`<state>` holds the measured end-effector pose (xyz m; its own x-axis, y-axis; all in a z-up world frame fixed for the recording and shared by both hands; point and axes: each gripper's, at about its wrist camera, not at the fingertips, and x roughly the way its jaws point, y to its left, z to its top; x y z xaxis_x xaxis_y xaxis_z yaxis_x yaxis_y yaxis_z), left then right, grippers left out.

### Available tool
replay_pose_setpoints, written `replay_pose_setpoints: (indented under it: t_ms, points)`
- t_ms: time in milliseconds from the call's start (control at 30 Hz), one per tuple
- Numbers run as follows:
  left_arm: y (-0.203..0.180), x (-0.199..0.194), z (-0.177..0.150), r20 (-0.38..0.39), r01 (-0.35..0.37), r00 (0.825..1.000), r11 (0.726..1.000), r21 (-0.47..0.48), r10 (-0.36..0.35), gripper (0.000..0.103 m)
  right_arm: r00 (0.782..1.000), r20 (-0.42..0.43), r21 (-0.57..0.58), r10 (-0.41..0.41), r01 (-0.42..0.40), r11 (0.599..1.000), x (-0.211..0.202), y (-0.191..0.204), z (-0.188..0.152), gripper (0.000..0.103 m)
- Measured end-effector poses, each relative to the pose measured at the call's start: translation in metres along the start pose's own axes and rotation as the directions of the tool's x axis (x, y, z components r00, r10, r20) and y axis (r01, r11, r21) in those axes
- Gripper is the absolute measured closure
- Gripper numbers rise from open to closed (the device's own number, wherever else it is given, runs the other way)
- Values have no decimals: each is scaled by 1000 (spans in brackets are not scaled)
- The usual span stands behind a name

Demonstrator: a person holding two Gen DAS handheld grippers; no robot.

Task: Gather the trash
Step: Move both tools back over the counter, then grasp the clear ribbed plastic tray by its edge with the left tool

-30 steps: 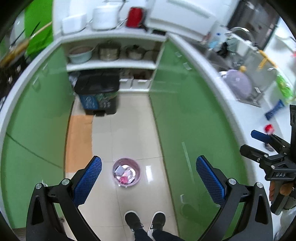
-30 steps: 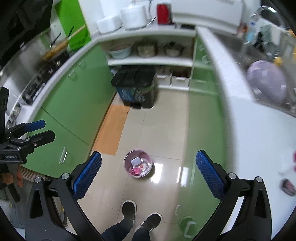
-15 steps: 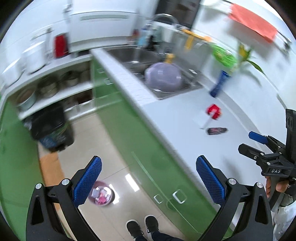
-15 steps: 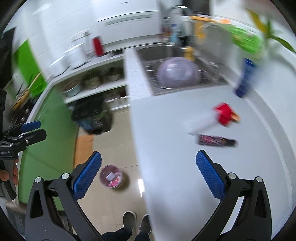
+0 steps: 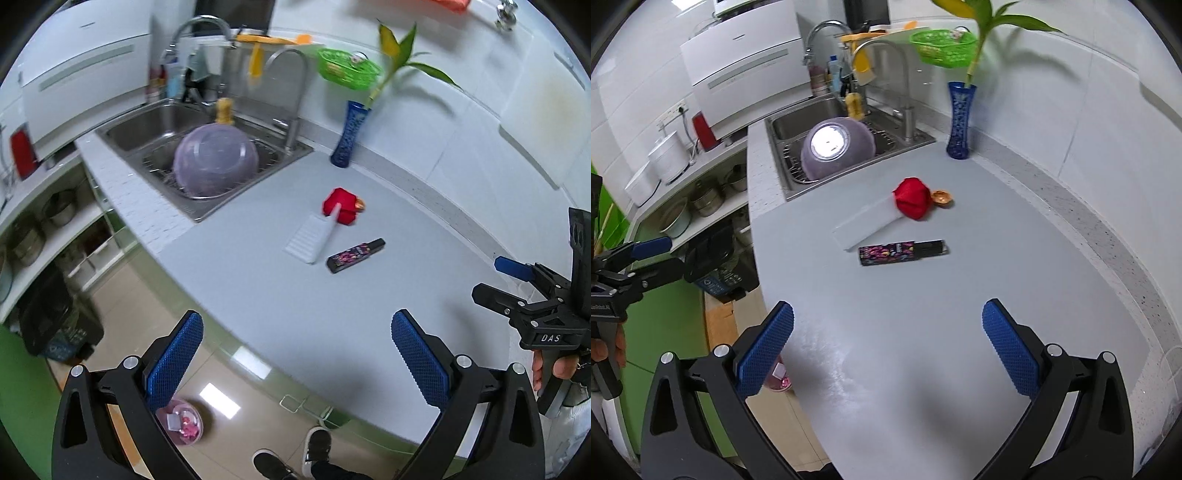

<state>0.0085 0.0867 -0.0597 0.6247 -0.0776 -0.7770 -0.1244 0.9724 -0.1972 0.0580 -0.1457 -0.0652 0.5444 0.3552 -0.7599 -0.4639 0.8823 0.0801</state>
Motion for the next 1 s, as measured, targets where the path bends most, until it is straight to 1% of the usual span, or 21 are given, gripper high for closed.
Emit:
replay_pose_setpoints:
  t_ms: [200,333,533,733,867,900,967,1000]
  points:
    - [-14,38,26,-41,36,999,998,43,-34,5,1000,-3,15,-9,10,1000,3,-18,9,3]
    - [-22,76,47,-77,33,997,997,67,-28,5,1000,-12,36,-10,10,999,14,-36,16,3]
    - [-30,126,71,-118,40,993,995,93,-29,5,999,-50,54,-13,16,998,38,-64,25,3]
    - [-34,173,85,-165,62,985,993,100,-45,5,996,-83,63,-9,14,998,62,-85,33,3]
    - [-35,196,89,-191,78,980,993,92,-59,6,995,-100,76,-3,11,997,74,-93,34,3]
    - [-36,202,89,-199,81,978,993,91,-61,7,995,-104,79,-1,9,997,77,-95,34,3]
    - [-35,213,89,-218,93,973,993,78,-74,16,994,-110,84,3,7,996,82,-98,34,3]
    - [-35,217,89,-227,94,971,993,76,-74,23,993,-115,86,6,4,996,85,-99,35,3]
